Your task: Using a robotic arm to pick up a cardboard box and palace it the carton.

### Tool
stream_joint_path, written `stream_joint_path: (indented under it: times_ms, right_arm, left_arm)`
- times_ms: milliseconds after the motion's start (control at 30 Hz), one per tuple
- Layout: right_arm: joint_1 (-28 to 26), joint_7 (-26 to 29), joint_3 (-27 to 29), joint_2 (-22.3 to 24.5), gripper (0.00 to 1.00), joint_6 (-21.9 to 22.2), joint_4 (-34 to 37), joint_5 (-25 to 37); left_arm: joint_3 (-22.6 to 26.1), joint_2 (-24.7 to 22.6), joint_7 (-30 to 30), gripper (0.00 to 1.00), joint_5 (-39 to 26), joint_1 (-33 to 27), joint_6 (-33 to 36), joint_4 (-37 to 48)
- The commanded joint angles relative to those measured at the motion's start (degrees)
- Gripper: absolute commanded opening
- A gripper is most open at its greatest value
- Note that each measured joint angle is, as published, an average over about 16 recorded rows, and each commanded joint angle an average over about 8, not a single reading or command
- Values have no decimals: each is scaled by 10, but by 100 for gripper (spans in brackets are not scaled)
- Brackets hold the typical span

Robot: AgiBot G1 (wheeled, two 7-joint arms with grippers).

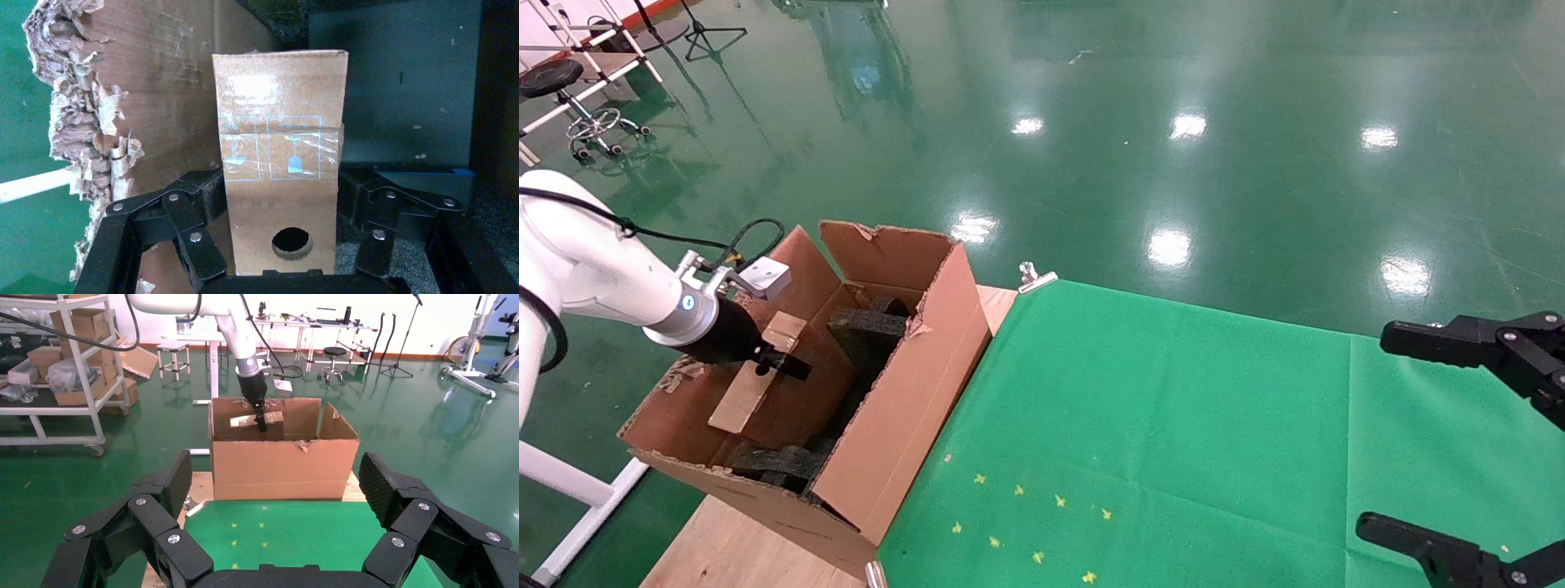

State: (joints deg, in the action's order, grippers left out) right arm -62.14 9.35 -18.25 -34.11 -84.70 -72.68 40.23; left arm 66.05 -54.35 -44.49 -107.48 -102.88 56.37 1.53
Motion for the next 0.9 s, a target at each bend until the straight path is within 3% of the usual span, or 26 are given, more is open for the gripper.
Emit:
stream_joint_path:
  times_ms: [33, 600, 767, 900]
  right_arm:
    - [0, 0, 0, 0, 100, 0, 0, 0]
    - [0, 0, 0, 0, 100, 0, 0, 0]
    - [0, 0, 0, 0, 100, 0, 0, 0]
    - [0, 0, 0, 0, 100, 0, 0, 0]
  left_arm:
    - [-1, 1, -1, 100, 2, 1, -2, 0]
    - [4, 2, 2, 100, -5, -20, -20, -6]
    - [-17, 20, 29, 100, 25, -44, -1, -29]
    - [-53, 50, 75, 100, 80, -72, 55, -75]
